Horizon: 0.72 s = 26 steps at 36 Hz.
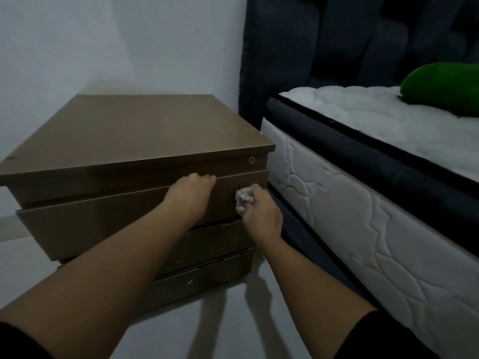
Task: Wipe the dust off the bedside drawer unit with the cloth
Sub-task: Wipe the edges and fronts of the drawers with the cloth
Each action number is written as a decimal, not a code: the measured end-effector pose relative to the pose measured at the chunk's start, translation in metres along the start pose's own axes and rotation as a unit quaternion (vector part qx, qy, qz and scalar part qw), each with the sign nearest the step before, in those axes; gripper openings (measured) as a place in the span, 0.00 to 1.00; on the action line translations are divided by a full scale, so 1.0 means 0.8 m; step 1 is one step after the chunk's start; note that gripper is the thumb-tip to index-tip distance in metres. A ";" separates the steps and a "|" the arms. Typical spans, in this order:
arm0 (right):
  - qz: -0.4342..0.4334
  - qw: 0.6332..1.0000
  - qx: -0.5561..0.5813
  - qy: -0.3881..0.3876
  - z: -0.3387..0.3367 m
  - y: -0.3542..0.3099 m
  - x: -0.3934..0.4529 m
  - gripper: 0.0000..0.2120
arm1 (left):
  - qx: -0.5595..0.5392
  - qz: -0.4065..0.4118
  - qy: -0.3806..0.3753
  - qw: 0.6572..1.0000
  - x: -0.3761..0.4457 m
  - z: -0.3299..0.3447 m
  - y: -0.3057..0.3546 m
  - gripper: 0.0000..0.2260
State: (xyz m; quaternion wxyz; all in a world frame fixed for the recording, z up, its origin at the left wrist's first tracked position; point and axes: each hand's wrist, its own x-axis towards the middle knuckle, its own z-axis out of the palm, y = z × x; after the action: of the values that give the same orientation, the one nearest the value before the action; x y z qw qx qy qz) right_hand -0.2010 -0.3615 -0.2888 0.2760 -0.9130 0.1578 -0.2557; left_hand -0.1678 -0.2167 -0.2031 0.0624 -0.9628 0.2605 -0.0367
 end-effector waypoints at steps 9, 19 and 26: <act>0.038 0.998 -0.020 0.038 -0.029 -0.017 0.046 0.07 | -0.062 0.066 0.030 0.995 0.007 0.004 0.032 0.35; 0.126 0.992 0.016 -0.014 0.010 0.017 0.024 0.04 | -0.015 0.055 0.026 0.998 0.024 0.019 0.037 0.33; 0.183 0.982 0.020 -0.053 0.030 0.040 0.021 0.04 | 0.018 0.053 0.035 0.998 0.025 0.027 0.041 0.31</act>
State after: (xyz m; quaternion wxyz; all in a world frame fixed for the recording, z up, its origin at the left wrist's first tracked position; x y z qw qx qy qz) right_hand -0.1789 -0.3843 -0.3186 0.3443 -0.8755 0.3016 -0.1550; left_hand -0.1649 -0.2530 -0.2284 0.0726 -0.9445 0.3122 -0.0718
